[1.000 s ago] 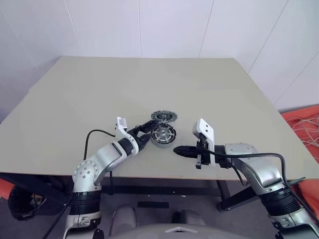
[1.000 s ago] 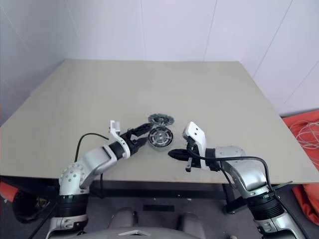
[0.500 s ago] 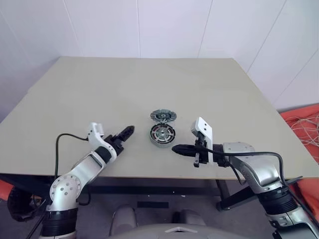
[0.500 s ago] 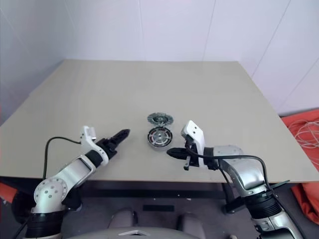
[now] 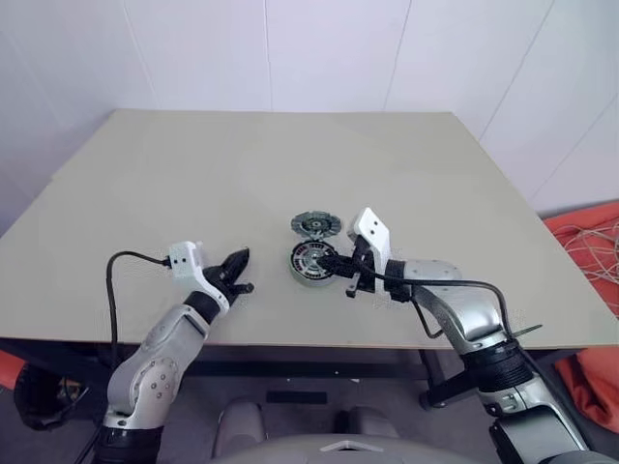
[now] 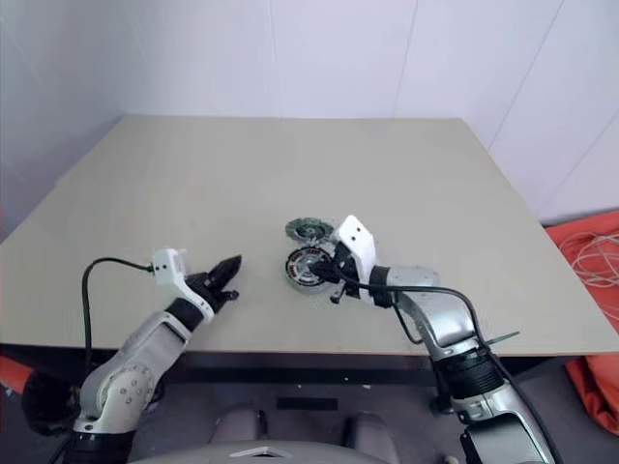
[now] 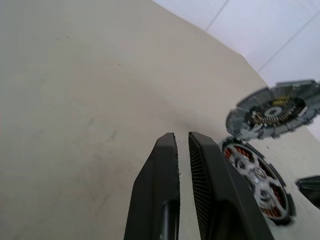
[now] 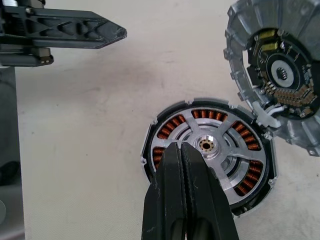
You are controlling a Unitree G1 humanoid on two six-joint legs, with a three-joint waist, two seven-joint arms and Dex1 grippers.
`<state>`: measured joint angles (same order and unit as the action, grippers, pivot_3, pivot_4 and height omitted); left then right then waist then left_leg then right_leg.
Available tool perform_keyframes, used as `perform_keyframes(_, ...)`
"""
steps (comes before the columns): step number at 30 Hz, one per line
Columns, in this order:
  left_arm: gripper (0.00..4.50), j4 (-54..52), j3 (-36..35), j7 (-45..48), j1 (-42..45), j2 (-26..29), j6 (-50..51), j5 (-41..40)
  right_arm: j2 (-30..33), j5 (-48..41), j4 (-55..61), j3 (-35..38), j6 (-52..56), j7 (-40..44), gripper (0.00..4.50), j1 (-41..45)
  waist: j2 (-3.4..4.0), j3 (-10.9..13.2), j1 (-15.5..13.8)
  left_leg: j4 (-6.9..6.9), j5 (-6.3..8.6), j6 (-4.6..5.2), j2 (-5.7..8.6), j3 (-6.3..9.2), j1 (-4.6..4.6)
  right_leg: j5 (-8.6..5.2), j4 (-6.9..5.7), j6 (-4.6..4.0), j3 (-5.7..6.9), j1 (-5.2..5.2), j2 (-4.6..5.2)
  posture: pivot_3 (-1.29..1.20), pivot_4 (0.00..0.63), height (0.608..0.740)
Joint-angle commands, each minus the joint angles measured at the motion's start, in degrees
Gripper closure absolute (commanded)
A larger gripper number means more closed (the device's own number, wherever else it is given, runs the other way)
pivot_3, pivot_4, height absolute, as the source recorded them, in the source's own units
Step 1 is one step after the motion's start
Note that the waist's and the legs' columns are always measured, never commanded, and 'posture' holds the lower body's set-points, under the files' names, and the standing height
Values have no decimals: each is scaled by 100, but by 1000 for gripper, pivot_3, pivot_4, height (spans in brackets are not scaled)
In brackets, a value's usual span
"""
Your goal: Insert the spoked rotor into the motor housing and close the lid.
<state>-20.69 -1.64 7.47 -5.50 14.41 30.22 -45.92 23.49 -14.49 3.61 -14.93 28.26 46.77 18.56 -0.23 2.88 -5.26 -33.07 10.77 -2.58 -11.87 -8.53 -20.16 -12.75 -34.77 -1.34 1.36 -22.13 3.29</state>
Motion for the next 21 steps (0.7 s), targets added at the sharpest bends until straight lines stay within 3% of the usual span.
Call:
perform_keyframes(1, 3897, -318, 21, 381, -43, 241, 140, 80, -114, 180, -91, -89, -193, -73, 4500, 267, 2, 1, 11, 0, 0, 0, 0, 0, 0, 0, 0, 0, 0, 0, 0, 0, 0, 740)
perform_keyframes(14, 3897, -605, 342, 1226, -186, 560, 527, 203, -691, 445, -658, -114, -325, -369, 4500, 681, 8, 1, 31, -1, 0, 0, 1, -1, 6, 1, -5, -2, -5, 3, 1, 0, 0, 740)
perform_keyframes(21, 3897, -624, 319, 1310, -121, 533, 653, 200, -575, 770, -1101, -302, -375, -247, 4500, 640, 13, 0, 86, -2, 0, -1, 2, -1, 8, 2, -6, -4, -5, 6, 1, 0, 0, 740)
